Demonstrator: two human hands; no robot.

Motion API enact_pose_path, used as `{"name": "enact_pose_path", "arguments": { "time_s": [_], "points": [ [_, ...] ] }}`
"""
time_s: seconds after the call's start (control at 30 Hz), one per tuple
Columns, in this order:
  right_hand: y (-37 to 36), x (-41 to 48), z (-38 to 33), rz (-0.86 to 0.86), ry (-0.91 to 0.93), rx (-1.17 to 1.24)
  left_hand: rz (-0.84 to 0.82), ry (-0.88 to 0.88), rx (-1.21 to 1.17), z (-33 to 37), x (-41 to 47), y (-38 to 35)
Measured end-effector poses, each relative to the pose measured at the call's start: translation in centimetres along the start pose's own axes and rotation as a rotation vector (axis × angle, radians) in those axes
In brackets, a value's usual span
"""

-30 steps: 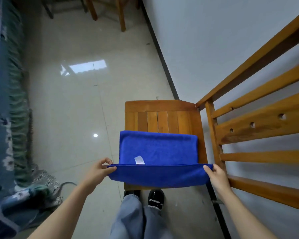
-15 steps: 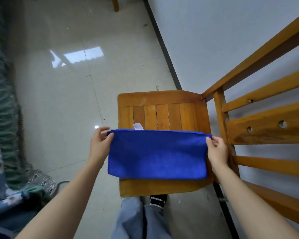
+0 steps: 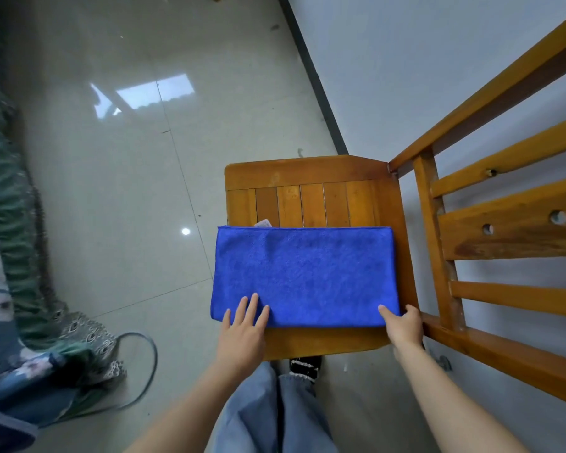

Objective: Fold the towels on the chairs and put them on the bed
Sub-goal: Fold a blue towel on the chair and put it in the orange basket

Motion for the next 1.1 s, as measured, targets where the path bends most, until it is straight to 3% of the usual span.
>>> {"name": "enact_pose_path", "arguments": {
  "time_s": [0.13,0.23,0.3,0.37,0.43,0.5,0.57,0.67,0.83,0.93,1.03,1.1],
  "points": [
    [0.5,-0.1,-0.3,-0.014,-0.041,0.038,-0.013,0.013,0.042,-0.6,-0.1,0.4],
    [2.3,-1.5,-1.6,0.166,0.083,-0.129,-0.049,0.029,-0.08,-0.6,-0.6,1.3],
    [3.4,-3.5,-2.6,0.315,0.165,-0.116,-0.052,0.142,-0.202,-2.0,-0.8,1.3],
    [3.8,-5.5,-3.8,0.406,0.246,-0.074,-0.025,0.31,-0.47,-4.1,-1.1,1.1],
    [2.9,-7.7,-5.8,0.431,0.388,-0.059,0.001,0.446,-0.915,-5.4,-1.5,1.1],
    [0.8,-10.7,-8.1,0.402,0.598,-0.051,-0.008,0.479,-1.388,-5.2,-1.5,0.8],
    [-2.7,-14.3,-9.9,0.316,0.86,-0.117,-0.035,0.453,-1.58,-4.4,-1.8,1.4],
    [-8.7,-17.9,-10.2,0.095,1.083,-0.249,0.014,0.413,-1.552,-4.5,-2.0,2.3],
    [-14.9,-17.3,-7.8,-0.295,0.843,-0.304,0.022,0.39,-1.634,-4.8,-1.7,1.8],
    [-16.4,-17.1,-6.6,-0.43,0.933,-0.407,0.037,0.412,-1.785,-4.9,-1.9,2.0],
    [-15.6,-16.1,-5.8,-0.364,1.022,-0.624,0.039,0.395,-1.694,-5.1,-1.7,1.3],
    [-13.7,-14.8,-6.0,-0.146,1.082,-0.734,0.128,0.409,-1.252,-6.1,-1.8,0.8]
  ]
}}
Point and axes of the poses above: each hand's wrist, its own x-axis towards the middle knuckle, its own y-axis out of the back of the hand, z = x × y, the point moved 9 cm from there along x, towards the middle knuckle, and after that the axes turned 3 degrees about -z, right-handed, at the moved point
